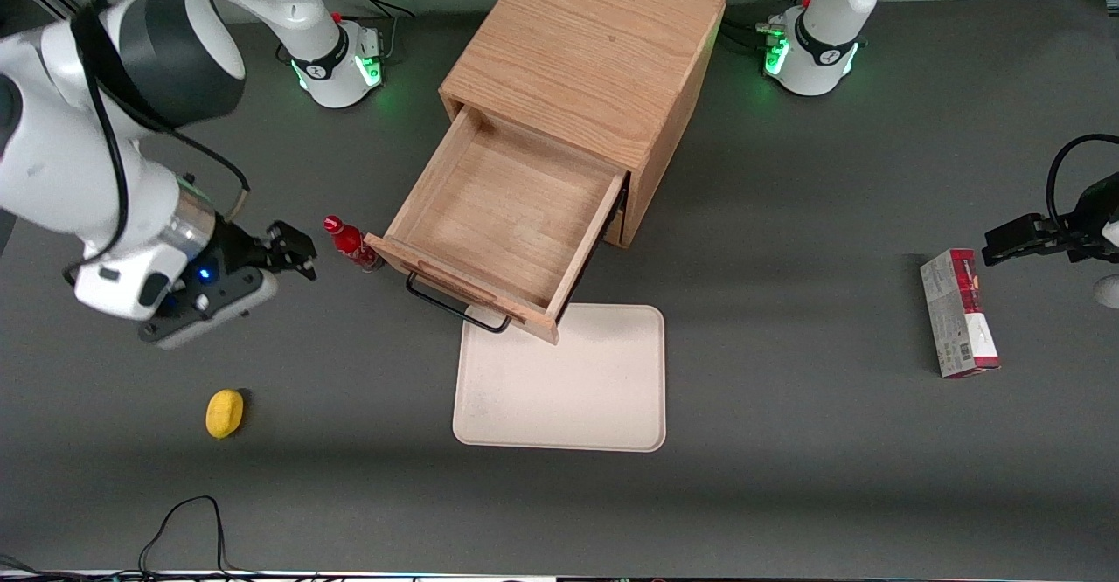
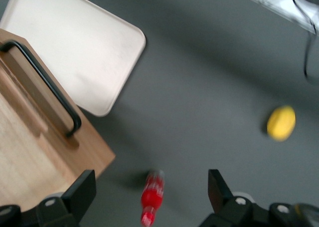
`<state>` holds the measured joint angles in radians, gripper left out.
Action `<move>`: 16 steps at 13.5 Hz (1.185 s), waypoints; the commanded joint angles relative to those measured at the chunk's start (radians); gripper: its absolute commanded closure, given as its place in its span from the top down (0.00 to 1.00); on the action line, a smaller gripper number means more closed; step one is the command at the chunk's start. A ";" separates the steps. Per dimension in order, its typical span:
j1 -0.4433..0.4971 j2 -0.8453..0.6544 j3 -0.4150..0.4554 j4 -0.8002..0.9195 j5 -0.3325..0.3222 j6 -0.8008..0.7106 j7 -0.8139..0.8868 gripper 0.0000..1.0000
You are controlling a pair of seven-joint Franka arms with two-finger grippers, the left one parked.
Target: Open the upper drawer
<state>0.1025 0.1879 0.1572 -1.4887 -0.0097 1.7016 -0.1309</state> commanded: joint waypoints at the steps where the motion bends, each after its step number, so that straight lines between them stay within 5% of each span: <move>1: 0.003 -0.262 -0.056 -0.308 0.020 0.038 0.096 1.00; 6: 0.006 -0.429 -0.143 -0.452 0.051 -0.006 0.204 1.00; 16: 0.005 -0.386 -0.180 -0.381 0.027 -0.051 0.252 1.00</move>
<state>0.1028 -0.2310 -0.0214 -1.9190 0.0273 1.6657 0.0945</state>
